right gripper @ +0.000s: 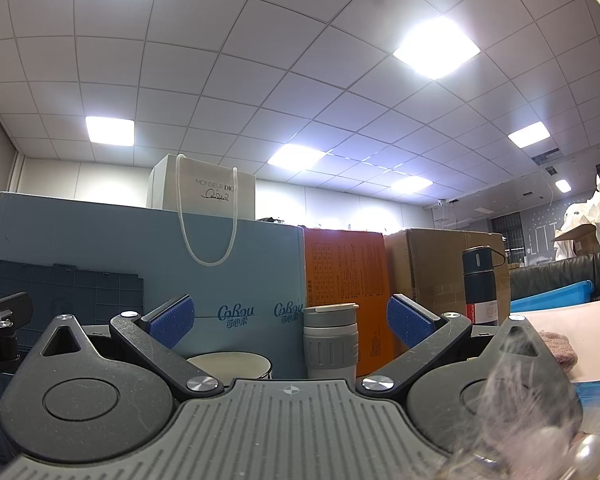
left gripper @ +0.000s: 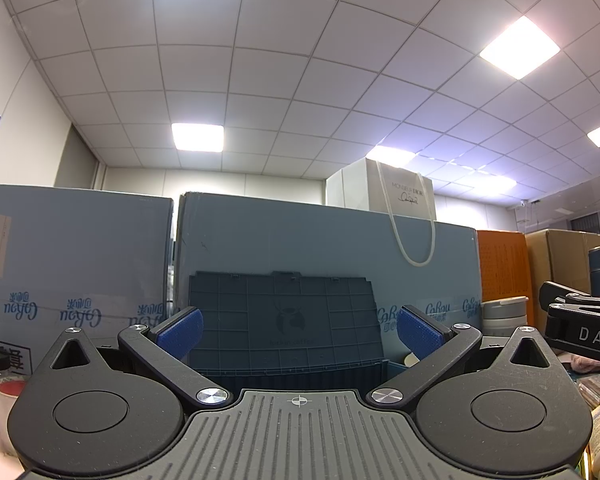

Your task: Organize rigid objects

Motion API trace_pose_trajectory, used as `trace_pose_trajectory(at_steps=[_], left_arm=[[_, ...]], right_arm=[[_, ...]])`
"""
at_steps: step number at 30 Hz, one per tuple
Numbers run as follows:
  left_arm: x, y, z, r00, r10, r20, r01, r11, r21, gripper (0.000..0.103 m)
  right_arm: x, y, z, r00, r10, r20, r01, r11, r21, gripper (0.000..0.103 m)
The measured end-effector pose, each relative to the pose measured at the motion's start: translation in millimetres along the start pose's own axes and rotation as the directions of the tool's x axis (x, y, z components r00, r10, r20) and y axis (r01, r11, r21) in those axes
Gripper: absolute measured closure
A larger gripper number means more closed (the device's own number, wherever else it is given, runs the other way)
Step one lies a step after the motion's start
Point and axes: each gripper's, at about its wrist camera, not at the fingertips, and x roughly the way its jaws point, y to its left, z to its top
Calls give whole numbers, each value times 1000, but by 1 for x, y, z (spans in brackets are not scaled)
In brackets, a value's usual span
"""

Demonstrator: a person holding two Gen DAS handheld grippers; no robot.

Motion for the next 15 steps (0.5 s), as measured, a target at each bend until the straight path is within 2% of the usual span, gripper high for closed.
trace_pose_trajectory(at_steps=[8,15], left_arm=[[1,0,1,1000,2,4,-2,1000,-3,0],[-6,3,3,998,29,49,-28,999,-21,0]], right_arm=[[-1,-1,0,1000,-2,10,2,1000,5,0],[-8,-2,0,999,6,39,-6,1000,11,0]])
